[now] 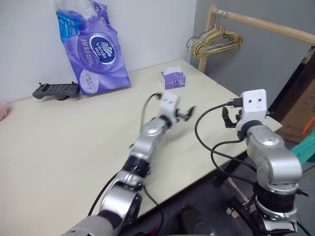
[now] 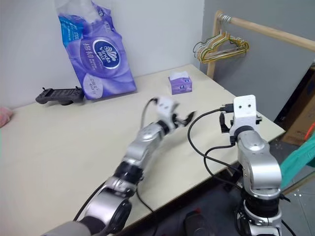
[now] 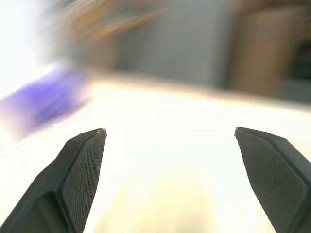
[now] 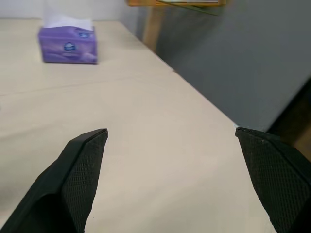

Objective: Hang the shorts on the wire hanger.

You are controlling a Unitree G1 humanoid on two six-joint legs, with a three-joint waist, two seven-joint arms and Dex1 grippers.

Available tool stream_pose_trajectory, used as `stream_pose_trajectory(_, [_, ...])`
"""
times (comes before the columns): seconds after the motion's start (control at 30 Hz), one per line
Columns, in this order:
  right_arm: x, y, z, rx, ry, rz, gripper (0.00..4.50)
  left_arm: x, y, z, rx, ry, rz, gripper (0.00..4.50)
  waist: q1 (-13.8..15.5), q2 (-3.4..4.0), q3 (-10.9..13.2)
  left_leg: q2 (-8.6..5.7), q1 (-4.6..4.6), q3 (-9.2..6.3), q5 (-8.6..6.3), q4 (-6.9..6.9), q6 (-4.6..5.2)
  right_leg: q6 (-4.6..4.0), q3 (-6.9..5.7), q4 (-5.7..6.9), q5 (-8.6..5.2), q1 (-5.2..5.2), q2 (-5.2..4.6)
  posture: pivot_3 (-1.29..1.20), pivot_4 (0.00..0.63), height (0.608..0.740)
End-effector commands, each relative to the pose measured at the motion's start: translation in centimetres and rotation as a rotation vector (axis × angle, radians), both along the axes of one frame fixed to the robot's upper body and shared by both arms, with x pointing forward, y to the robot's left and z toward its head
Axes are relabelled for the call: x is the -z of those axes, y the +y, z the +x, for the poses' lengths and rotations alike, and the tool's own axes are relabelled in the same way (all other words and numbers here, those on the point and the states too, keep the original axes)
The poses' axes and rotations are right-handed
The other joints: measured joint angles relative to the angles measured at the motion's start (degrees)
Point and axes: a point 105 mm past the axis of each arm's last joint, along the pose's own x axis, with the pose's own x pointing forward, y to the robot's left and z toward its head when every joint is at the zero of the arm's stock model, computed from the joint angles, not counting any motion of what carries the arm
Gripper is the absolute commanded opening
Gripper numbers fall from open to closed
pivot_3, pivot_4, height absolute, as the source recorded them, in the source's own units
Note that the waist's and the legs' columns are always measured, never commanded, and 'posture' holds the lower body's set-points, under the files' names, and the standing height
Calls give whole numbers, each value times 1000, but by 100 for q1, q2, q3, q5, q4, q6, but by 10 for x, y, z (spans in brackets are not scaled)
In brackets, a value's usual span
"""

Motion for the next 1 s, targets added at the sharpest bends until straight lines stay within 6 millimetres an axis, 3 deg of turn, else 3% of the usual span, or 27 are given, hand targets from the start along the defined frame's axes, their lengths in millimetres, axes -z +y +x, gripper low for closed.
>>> stream_pose_trajectory(0.03, [-5,27,21,-118,-92,5,4487,-20,54,-1,-210,-42,-40,4500,276,-15,11,1,-2,-7,3,0,-7,-4,-5,1,3,-2,0,-62,57,740])
stream_pose_trajectory(0.13, [-2,52,36,-221,-122,46,4487,-15,103,-15,-383,-29,-48,4500,795,-21,17,1,-9,-12,6,-3,-24,-28,-11,7,17,-18,-3,53,61,740])
stream_pose_trajectory(0.23, [3,80,46,-320,-130,103,4487,-15,133,-31,-494,-38,-25,4500,1347,-26,20,1,-17,-15,4,-5,-46,-36,-18,23,17,-39,-9,150,69,740])
stream_pose_trajectory(0.33, [10,102,51,-389,-123,127,4487,-6,150,-50,-557,-24,4,4500,1847,-36,16,-1,-59,-17,13,-5,-88,-69,-19,48,-1,-89,-11,226,74,740])
stream_pose_trajectory(0.43, [18,107,57,-391,-116,149,4487,3,158,-61,-584,2,25,4500,2224,-45,22,-8,-102,-58,18,2,-97,-101,-54,59,-20,-108,-24,291,80,740])
stream_pose_trajectory(0.57, [29,98,60,-355,-104,150,4487,4,159,-62,-580,-1,37,4500,2496,-51,27,-24,-112,-124,22,2,-105,-129,-129,53,-37,-96,-49,311,78,740])
stream_pose_trajectory(0.83, [34,67,60,-232,-102,137,4487,-7,146,-37,-484,-37,50,4500,2606,-49,28,-9,-115,-212,66,-8,-180,-157,-173,87,-49,-79,-9,254,62,740])
stream_pose_trajectory(0.93, [44,32,56,-82,-84,128,4487,-6,123,-23,-361,-43,82,4500,2603,-50,26,4,-111,-223,68,-9,-179,-174,-181,90,-42,-75,8,218,54,740])
stream_pose_trajectory(1.0, [48,20,55,-26,-73,141,4487,-6,115,-16,-328,-48,83,4500,2582,-50,26,4,-112,-224,72,-8,-183,-180,-182,91,-39,-75,13,180,48,740])
